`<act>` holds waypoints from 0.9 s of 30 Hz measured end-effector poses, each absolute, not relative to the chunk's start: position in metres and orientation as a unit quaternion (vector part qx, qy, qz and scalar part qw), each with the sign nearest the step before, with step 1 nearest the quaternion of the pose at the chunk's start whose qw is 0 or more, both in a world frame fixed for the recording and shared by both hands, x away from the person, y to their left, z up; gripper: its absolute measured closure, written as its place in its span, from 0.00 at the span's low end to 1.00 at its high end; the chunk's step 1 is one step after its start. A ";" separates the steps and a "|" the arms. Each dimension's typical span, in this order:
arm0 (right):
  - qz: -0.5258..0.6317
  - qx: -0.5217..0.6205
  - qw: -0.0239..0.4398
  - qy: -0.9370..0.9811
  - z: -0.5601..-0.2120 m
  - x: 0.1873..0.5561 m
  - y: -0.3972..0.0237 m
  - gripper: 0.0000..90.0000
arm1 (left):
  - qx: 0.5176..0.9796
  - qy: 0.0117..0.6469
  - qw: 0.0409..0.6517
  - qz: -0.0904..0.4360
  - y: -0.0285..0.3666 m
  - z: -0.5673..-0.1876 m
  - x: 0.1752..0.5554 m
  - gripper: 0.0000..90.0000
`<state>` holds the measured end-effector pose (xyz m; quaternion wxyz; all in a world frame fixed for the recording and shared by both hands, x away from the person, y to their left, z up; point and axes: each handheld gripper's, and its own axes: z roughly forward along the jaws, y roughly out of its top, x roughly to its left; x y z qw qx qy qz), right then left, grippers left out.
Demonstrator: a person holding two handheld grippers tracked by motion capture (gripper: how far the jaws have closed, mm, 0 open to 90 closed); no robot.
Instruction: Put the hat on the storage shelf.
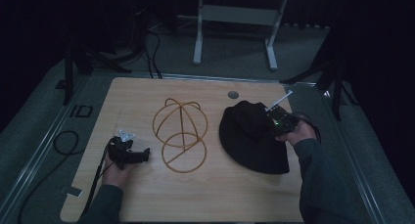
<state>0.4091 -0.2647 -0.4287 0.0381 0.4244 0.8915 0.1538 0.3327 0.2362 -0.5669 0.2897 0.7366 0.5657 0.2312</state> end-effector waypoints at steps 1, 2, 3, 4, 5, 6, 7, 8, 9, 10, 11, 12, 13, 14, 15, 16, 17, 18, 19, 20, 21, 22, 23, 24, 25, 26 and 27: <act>0.154 0.424 0.038 0.891 -0.429 0.409 -0.265 0.96 | 0.736 0.566 0.290 0.231 0.236 -0.567 0.333 0.02; 0.154 0.423 0.039 0.892 -0.427 0.409 -0.265 0.96 | 0.737 0.566 0.290 0.231 0.236 -0.567 0.333 0.02; 0.156 0.425 0.040 0.891 -0.426 0.409 -0.265 0.96 | 0.736 0.566 0.291 0.231 0.236 -0.567 0.333 0.02; 0.157 0.422 0.040 0.892 -0.423 0.408 -0.267 0.96 | 0.736 0.566 0.291 0.231 0.236 -0.567 0.333 0.02; 0.157 0.422 0.040 0.892 -0.423 0.408 -0.267 0.96 | 0.736 0.566 0.290 0.231 0.236 -0.567 0.333 0.02; 0.159 0.422 0.041 0.892 -0.422 0.408 -0.267 0.96 | 0.736 0.566 0.290 0.231 0.236 -0.567 0.333 0.02; 0.160 0.422 0.041 0.891 -0.421 0.408 -0.268 0.96 | 0.736 0.566 0.290 0.231 0.236 -0.567 0.333 0.02; 0.161 0.423 0.041 0.891 -0.419 0.408 -0.268 0.96 | 0.736 0.566 0.290 0.231 0.236 -0.567 0.333 0.02; 0.163 0.421 0.041 0.892 -0.417 0.408 -0.269 0.96 | 0.736 0.566 0.290 0.231 0.236 -0.567 0.333 0.02; 0.163 0.421 0.041 0.892 -0.417 0.408 -0.269 0.96 | 0.736 0.566 0.290 0.231 0.236 -0.567 0.333 0.02; 0.163 0.420 0.042 0.892 -0.416 0.408 -0.270 0.96 | 0.736 0.566 0.290 0.232 0.236 -0.567 0.333 0.02; 0.163 0.421 0.042 0.891 -0.414 0.407 -0.270 0.96 | 0.735 0.566 0.291 0.232 0.236 -0.567 0.333 0.02; 0.164 0.420 0.043 0.892 -0.413 0.407 -0.270 0.96 | 0.736 0.566 0.290 0.232 0.236 -0.567 0.333 0.02; 0.166 0.419 0.044 0.891 -0.412 0.407 -0.271 0.96 | 0.736 0.566 0.290 0.232 0.236 -0.567 0.333 0.02; 0.167 0.420 0.045 0.891 -0.410 0.406 -0.271 0.96 | 0.735 0.566 0.291 0.232 0.236 -0.567 0.333 0.02; 0.169 0.419 0.046 0.891 -0.409 0.406 -0.272 0.96 | 0.736 0.566 0.291 0.232 0.236 -0.567 0.333 0.02; 0.169 0.419 0.047 0.891 -0.408 0.405 -0.272 0.96 | 0.736 0.566 0.290 0.231 0.236 -0.567 0.333 0.02; 0.170 0.418 0.048 0.891 -0.407 0.404 -0.273 0.96 | 0.736 0.566 0.290 0.231 0.236 -0.567 0.333 0.02; 0.170 0.417 0.048 0.892 -0.406 0.404 -0.273 0.96 | 0.736 0.566 0.290 0.231 0.236 -0.567 0.333 0.02; 0.170 0.416 0.048 0.892 -0.405 0.403 -0.273 0.96 | 0.736 0.566 0.290 0.231 0.236 -0.567 0.333 0.02; 0.170 0.415 0.048 0.892 -0.404 0.403 -0.273 0.96 | 0.736 0.566 0.290 0.231 0.236 -0.567 0.333 0.02; 0.171 0.413 0.048 0.893 -0.402 0.402 -0.273 0.96 | 0.736 0.566 0.290 0.231 0.236 -0.567 0.333 0.02; 0.171 0.413 0.048 0.893 -0.402 0.402 -0.273 0.96 | 0.735 0.566 0.291 0.232 0.236 -0.567 0.333 0.02; 0.172 0.413 0.046 0.893 -0.401 0.402 -0.274 0.96 | 0.736 0.566 0.291 0.232 0.236 -0.567 0.333 0.02; 0.174 0.414 0.044 0.893 -0.400 0.402 -0.274 0.96 | 0.735 0.567 0.291 0.232 0.236 -0.567 0.333 0.02; 0.176 0.414 0.043 0.892 -0.399 0.402 -0.274 0.96 | 0.736 0.566 0.290 0.232 0.236 -0.567 0.333 0.02; 0.177 0.413 0.042 0.892 -0.398 0.402 -0.274 0.96 | 0.735 0.566 0.291 0.232 0.236 -0.567 0.333 0.02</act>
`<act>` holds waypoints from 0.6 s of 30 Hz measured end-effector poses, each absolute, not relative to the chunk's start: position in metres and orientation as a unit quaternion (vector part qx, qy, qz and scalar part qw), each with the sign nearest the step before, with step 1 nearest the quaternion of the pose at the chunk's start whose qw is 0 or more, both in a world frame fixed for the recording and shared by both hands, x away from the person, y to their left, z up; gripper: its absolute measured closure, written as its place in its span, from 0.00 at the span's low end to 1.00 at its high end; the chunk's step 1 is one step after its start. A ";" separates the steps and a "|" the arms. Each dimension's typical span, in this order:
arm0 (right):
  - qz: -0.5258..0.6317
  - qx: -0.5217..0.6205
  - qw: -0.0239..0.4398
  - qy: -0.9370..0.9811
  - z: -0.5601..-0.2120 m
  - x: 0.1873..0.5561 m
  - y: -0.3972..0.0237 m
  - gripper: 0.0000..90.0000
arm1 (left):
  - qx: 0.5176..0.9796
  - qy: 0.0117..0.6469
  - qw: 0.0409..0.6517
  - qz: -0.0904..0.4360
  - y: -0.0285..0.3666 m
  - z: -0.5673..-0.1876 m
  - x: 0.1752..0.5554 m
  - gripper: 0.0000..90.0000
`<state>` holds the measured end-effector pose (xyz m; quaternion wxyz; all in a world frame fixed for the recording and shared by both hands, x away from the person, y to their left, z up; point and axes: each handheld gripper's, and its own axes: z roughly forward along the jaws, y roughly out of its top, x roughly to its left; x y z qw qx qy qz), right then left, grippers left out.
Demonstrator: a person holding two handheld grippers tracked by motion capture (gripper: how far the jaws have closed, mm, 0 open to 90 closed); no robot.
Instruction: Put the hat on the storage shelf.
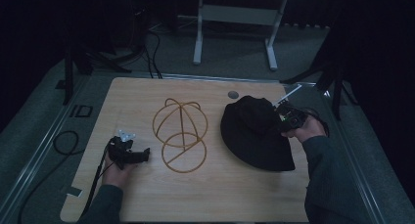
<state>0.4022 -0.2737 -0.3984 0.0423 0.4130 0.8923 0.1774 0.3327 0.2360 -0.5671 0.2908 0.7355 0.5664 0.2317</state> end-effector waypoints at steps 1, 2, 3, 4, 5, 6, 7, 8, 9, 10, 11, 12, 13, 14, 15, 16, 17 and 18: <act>0.179 0.412 0.042 0.893 -0.398 0.402 -0.273 0.96 | 0.736 0.566 0.291 0.232 0.236 -0.567 0.333 0.02; 0.179 0.412 0.042 0.893 -0.398 0.402 -0.273 0.96 | 0.736 0.566 0.291 0.232 0.236 -0.567 0.333 0.02; 0.179 0.412 0.041 0.893 -0.397 0.402 -0.273 0.96 | 0.736 0.566 0.291 0.232 0.236 -0.567 0.333 0.02; 0.180 0.409 0.041 0.894 -0.395 0.403 -0.271 0.96 | 0.735 0.566 0.291 0.232 0.236 -0.567 0.333 0.02; 0.181 0.407 0.042 0.894 -0.395 0.403 -0.270 0.96 | 0.736 0.566 0.291 0.232 0.236 -0.567 0.333 0.02; 0.182 0.406 0.041 0.895 -0.394 0.402 -0.269 0.96 | 0.736 0.566 0.291 0.232 0.236 -0.567 0.333 0.02; 0.181 0.406 0.042 0.895 -0.393 0.402 -0.268 0.96 | 0.736 0.566 0.291 0.232 0.236 -0.567 0.333 0.02; 0.181 0.404 0.043 0.896 -0.392 0.402 -0.268 0.96 | 0.735 0.566 0.291 0.232 0.236 -0.567 0.333 0.02; 0.183 0.403 0.043 0.896 -0.390 0.402 -0.267 0.96 | 0.735 0.566 0.291 0.232 0.236 -0.567 0.333 0.02; 0.184 0.402 0.043 0.896 -0.389 0.401 -0.266 0.96 | 0.736 0.566 0.291 0.232 0.236 -0.567 0.333 0.02; 0.185 0.401 0.044 0.896 -0.388 0.401 -0.266 0.96 | 0.735 0.567 0.291 0.232 0.236 -0.567 0.333 0.02; 0.186 0.401 0.045 0.896 -0.387 0.401 -0.265 0.96 | 0.735 0.567 0.291 0.232 0.236 -0.567 0.333 0.02; 0.186 0.400 0.046 0.896 -0.386 0.401 -0.265 0.96 | 0.735 0.567 0.291 0.232 0.236 -0.567 0.333 0.02; 0.187 0.399 0.046 0.897 -0.385 0.400 -0.265 0.96 | 0.735 0.567 0.291 0.232 0.236 -0.567 0.333 0.02; 0.188 0.396 0.048 0.898 -0.383 0.399 -0.264 0.96 | 0.735 0.566 0.291 0.232 0.236 -0.567 0.333 0.02; 0.188 0.396 0.048 0.898 -0.383 0.399 -0.264 0.96 | 0.735 0.566 0.291 0.232 0.236 -0.567 0.333 0.02; 0.188 0.395 0.047 0.898 -0.382 0.399 -0.264 0.96 | 0.735 0.566 0.291 0.232 0.236 -0.567 0.333 0.02; 0.188 0.394 0.048 0.898 -0.381 0.398 -0.263 0.96 | 0.736 0.566 0.291 0.232 0.236 -0.567 0.333 0.02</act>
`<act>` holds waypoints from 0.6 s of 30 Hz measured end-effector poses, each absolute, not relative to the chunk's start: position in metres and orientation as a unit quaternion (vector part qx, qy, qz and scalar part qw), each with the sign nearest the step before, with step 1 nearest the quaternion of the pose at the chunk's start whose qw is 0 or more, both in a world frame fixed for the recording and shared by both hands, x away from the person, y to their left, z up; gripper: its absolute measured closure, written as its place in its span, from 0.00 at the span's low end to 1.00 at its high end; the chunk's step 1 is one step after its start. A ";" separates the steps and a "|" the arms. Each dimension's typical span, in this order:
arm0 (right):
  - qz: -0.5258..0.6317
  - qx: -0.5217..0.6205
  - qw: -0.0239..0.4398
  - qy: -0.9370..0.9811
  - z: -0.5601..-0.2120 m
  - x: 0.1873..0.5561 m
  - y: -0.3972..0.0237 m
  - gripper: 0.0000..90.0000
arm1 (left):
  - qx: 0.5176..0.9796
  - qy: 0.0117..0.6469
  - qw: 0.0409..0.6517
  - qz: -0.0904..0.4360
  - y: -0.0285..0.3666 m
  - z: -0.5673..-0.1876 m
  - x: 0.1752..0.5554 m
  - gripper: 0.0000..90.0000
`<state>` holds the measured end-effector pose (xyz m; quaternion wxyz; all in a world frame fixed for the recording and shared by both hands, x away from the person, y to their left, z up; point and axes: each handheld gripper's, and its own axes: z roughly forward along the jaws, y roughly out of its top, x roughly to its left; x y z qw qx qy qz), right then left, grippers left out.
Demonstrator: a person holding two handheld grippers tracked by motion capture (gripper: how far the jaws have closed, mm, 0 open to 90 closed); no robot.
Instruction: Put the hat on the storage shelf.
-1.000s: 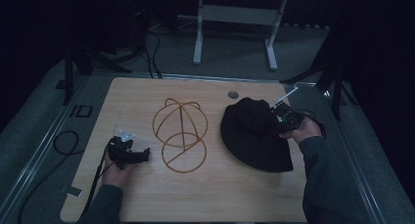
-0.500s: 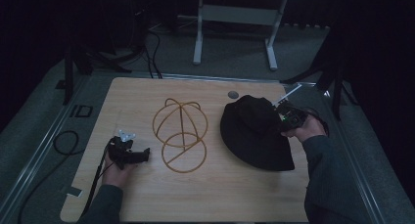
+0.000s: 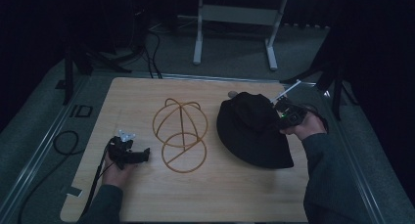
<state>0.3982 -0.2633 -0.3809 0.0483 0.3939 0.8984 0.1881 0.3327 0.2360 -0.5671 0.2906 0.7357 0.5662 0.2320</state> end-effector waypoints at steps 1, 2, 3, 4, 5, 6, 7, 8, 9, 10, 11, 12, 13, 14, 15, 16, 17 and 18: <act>0.189 0.392 0.049 0.899 -0.380 0.398 -0.263 0.96 | 0.735 0.567 0.291 0.232 0.236 -0.567 0.333 0.02; 0.190 0.392 0.051 0.899 -0.379 0.397 -0.263 0.96 | 0.735 0.566 0.291 0.232 0.236 -0.567 0.333 0.02; 0.190 0.392 0.052 0.899 -0.378 0.397 -0.263 0.96 | 0.735 0.567 0.291 0.232 0.236 -0.567 0.333 0.02; 0.191 0.392 0.052 0.898 -0.377 0.396 -0.262 0.96 | 0.736 0.566 0.291 0.232 0.236 -0.567 0.333 0.02; 0.192 0.391 0.054 0.899 -0.376 0.396 -0.262 0.96 | 0.736 0.566 0.290 0.232 0.236 -0.567 0.333 0.02; 0.193 0.391 0.055 0.898 -0.375 0.396 -0.262 0.96 | 0.735 0.567 0.291 0.232 0.236 -0.567 0.333 0.02; 0.195 0.389 0.055 0.899 -0.374 0.396 -0.262 0.96 | 0.735 0.566 0.291 0.232 0.236 -0.567 0.333 0.02; 0.196 0.389 0.056 0.899 -0.373 0.395 -0.262 0.96 | 0.735 0.567 0.291 0.232 0.236 -0.567 0.333 0.02; 0.196 0.387 0.057 0.899 -0.371 0.395 -0.261 0.96 | 0.735 0.566 0.291 0.232 0.236 -0.567 0.333 0.02; 0.196 0.387 0.057 0.899 -0.371 0.395 -0.261 0.96 | 0.735 0.566 0.291 0.232 0.236 -0.567 0.333 0.02; 0.196 0.386 0.059 0.899 -0.370 0.394 -0.261 0.96 | 0.735 0.566 0.291 0.232 0.236 -0.567 0.333 0.02; 0.197 0.385 0.060 0.900 -0.368 0.393 -0.260 0.96 | 0.735 0.566 0.291 0.232 0.236 -0.567 0.333 0.02; 0.197 0.385 0.060 0.900 -0.368 0.393 -0.260 0.96 | 0.735 0.566 0.291 0.232 0.236 -0.567 0.333 0.02; 0.198 0.384 0.060 0.900 -0.367 0.393 -0.260 0.96 | 0.735 0.567 0.291 0.232 0.236 -0.567 0.333 0.02; 0.199 0.384 0.061 0.900 -0.366 0.392 -0.260 0.96 | 0.735 0.566 0.291 0.232 0.236 -0.567 0.333 0.02; 0.201 0.382 0.063 0.900 -0.365 0.392 -0.260 0.96 | 0.735 0.566 0.291 0.232 0.236 -0.567 0.333 0.02; 0.203 0.381 0.063 0.900 -0.364 0.391 -0.260 0.96 | 0.735 0.566 0.291 0.232 0.236 -0.567 0.333 0.02; 0.205 0.380 0.063 0.900 -0.363 0.390 -0.259 0.96 | 0.736 0.566 0.291 0.232 0.236 -0.567 0.333 0.02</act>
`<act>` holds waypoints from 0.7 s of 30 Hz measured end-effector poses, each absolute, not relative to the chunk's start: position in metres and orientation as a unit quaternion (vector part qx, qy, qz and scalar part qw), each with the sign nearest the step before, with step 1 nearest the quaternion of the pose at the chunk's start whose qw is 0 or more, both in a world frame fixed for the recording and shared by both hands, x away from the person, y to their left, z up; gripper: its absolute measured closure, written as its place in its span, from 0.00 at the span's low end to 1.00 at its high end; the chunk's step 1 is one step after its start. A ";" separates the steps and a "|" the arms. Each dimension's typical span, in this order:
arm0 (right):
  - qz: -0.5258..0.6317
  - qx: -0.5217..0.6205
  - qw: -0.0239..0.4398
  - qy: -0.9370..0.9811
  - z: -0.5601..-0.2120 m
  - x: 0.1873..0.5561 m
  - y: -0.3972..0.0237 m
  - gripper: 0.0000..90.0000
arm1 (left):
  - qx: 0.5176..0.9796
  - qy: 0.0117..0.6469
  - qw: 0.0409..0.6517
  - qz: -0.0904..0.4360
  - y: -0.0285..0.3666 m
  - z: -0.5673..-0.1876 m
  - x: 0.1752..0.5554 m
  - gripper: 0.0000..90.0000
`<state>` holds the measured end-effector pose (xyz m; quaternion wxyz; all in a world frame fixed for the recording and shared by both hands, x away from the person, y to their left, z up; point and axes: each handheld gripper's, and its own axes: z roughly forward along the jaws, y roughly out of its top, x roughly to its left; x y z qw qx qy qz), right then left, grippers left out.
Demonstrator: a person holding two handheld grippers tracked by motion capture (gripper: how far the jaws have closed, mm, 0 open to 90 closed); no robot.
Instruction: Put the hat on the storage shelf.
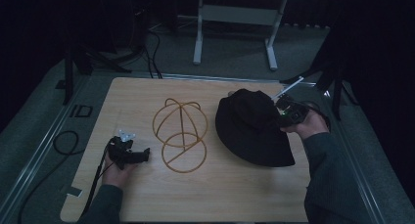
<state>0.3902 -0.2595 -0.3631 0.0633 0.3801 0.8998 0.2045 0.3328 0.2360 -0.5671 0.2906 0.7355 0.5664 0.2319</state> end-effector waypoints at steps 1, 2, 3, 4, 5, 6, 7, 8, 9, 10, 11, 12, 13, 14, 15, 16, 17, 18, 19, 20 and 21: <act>0.206 0.380 0.064 0.899 -0.362 0.389 -0.259 0.96 | 0.735 0.566 0.291 0.232 0.236 -0.567 0.333 0.02; 0.208 0.378 0.065 0.900 -0.361 0.389 -0.259 0.96 | 0.735 0.566 0.291 0.232 0.236 -0.567 0.333 0.02; 0.210 0.377 0.066 0.900 -0.360 0.388 -0.258 0.96 | 0.735 0.567 0.290 0.232 0.236 -0.567 0.333 0.02; 0.211 0.375 0.067 0.900 -0.359 0.388 -0.258 0.96 | 0.735 0.566 0.291 0.232 0.236 -0.567 0.333 0.02; 0.211 0.374 0.067 0.900 -0.358 0.387 -0.258 0.96 | 0.735 0.567 0.291 0.232 0.236 -0.567 0.333 0.02; 0.211 0.372 0.067 0.901 -0.357 0.387 -0.257 0.96 | 0.735 0.567 0.291 0.232 0.236 -0.567 0.333 0.02; 0.211 0.371 0.068 0.902 -0.356 0.387 -0.256 0.96 | 0.735 0.567 0.291 0.232 0.236 -0.567 0.333 0.02; 0.212 0.369 0.068 0.903 -0.355 0.386 -0.256 0.96 | 0.736 0.566 0.290 0.232 0.236 -0.567 0.333 0.02; 0.212 0.367 0.068 0.903 -0.354 0.386 -0.255 0.96 | 0.735 0.567 0.290 0.232 0.236 -0.567 0.333 0.02; 0.215 0.363 0.067 0.904 -0.353 0.385 -0.255 0.96 | 0.736 0.566 0.290 0.232 0.236 -0.567 0.333 0.02; 0.220 0.361 0.066 0.904 -0.351 0.384 -0.255 0.96 | 0.735 0.567 0.290 0.232 0.236 -0.567 0.333 0.02; 0.220 0.361 0.066 0.904 -0.351 0.384 -0.255 0.96 | 0.735 0.567 0.291 0.232 0.236 -0.567 0.333 0.02; 0.222 0.359 0.067 0.904 -0.350 0.384 -0.254 0.96 | 0.735 0.567 0.291 0.232 0.236 -0.567 0.333 0.02; 0.224 0.356 0.068 0.905 -0.349 0.384 -0.254 0.96 | 0.736 0.567 0.290 0.232 0.236 -0.567 0.333 0.02; 0.224 0.355 0.069 0.905 -0.349 0.384 -0.253 0.96 | 0.735 0.567 0.291 0.232 0.236 -0.567 0.333 0.02; 0.225 0.354 0.069 0.905 -0.348 0.384 -0.253 0.96 | 0.736 0.566 0.290 0.232 0.236 -0.567 0.333 0.02; 0.226 0.353 0.070 0.905 -0.347 0.384 -0.252 0.96 | 0.735 0.567 0.291 0.232 0.236 -0.567 0.333 0.02; 0.227 0.353 0.070 0.905 -0.346 0.384 -0.252 0.96 | 0.735 0.567 0.290 0.232 0.236 -0.567 0.333 0.02; 0.228 0.352 0.071 0.905 -0.345 0.384 -0.252 0.96 | 0.736 0.567 0.290 0.232 0.236 -0.567 0.333 0.02; 0.229 0.352 0.071 0.905 -0.344 0.384 -0.251 0.96 | 0.736 0.566 0.290 0.232 0.236 -0.567 0.333 0.02; 0.230 0.352 0.071 0.905 -0.344 0.384 -0.251 0.96 | 0.736 0.566 0.290 0.232 0.236 -0.567 0.333 0.02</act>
